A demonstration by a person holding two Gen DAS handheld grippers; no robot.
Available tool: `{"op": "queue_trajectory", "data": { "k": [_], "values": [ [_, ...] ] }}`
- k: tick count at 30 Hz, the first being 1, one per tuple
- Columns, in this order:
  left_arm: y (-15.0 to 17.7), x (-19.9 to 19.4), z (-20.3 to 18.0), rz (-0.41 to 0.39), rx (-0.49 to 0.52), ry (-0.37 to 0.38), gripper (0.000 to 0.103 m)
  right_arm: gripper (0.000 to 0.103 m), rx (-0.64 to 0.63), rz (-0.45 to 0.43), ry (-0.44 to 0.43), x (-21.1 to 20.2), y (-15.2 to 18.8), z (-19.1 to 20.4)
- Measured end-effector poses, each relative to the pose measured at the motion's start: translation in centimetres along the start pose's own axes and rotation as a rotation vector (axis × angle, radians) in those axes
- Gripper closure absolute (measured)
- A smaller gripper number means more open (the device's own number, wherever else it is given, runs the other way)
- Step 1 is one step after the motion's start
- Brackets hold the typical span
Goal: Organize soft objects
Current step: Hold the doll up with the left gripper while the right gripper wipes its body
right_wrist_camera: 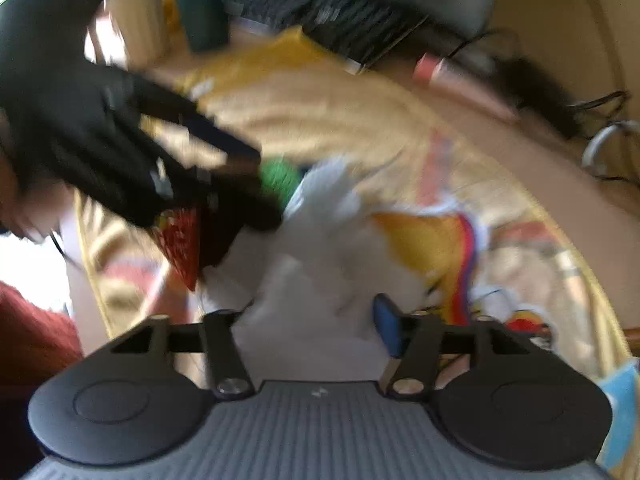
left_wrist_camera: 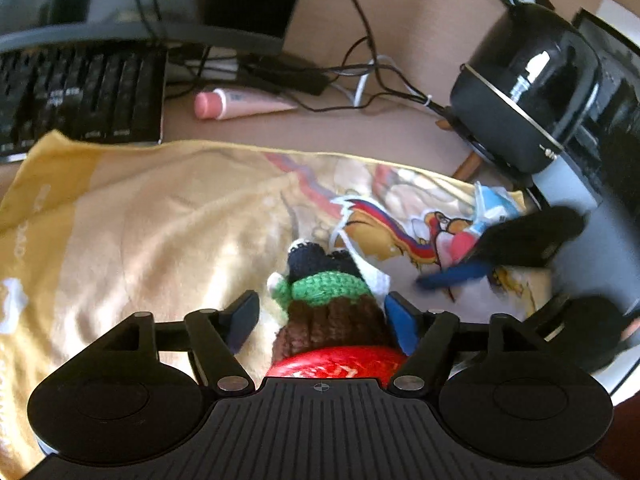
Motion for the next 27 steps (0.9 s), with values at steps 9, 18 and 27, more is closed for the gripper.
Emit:
{"op": "queue_trajectory", "data": {
  "k": [9,18,27],
  "values": [
    [-1.9,4.3,-0.6,0.272,-0.05,0.047,0.008,0.095,0.307,-0.182,0.039,-4.3,-1.6,-6.5],
    [-3.1,6.7,-4.5,0.343,0.347,0.048,0.051,0.095,0.611,-0.383,0.101,-9.1,-0.5,-11.5],
    [-4.2,-1.3,-5.2,-0.326,0.352,-0.015,0.049,0.095,0.676,-0.417,0.116,-11.1,-2.8,-11.8]
  ]
}}
Point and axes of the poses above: each gripper's, at about its wrist camera, not at the fingertips, and x roughly the way its jaws point, z to its left, y to its underside, the point moved 10 cm from there along x, roughly the way its jaws point, and after that the axes turned 10 degrees about -z, right-handed, at the moved point
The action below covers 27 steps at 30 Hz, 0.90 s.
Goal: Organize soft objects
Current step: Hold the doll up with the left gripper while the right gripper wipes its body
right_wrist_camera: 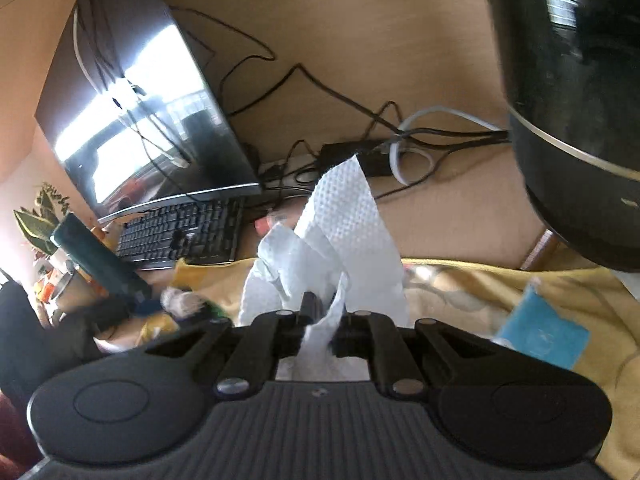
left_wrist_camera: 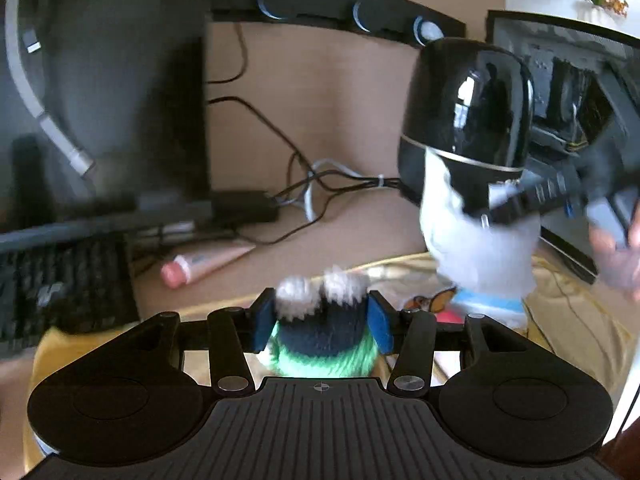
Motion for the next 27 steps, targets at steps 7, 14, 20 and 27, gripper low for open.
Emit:
{"op": "queue_trajectory", "data": {
  "k": [7,14,20,27],
  "values": [
    [0.0,-0.6,-0.3,-0.022,-0.06,-0.014,0.049,0.095,-0.152,0.003,-0.157,2.2,-0.8,9.0],
    [-0.1,-0.6,-0.3,-0.019,-0.069,-0.03,0.049,0.094,-0.185,0.074,-0.146,4.0,0.2,9.9],
    [0.2,-0.4,-0.3,-0.016,-0.092,-0.027,0.048,0.093,-0.146,0.121,-0.126,2.9,1.3,8.3],
    [0.6,-0.4,-0.9,0.006,-0.074,-0.012,0.045,0.093,-0.172,0.165,-0.108,2.1,2.9,7.0]
  ]
}}
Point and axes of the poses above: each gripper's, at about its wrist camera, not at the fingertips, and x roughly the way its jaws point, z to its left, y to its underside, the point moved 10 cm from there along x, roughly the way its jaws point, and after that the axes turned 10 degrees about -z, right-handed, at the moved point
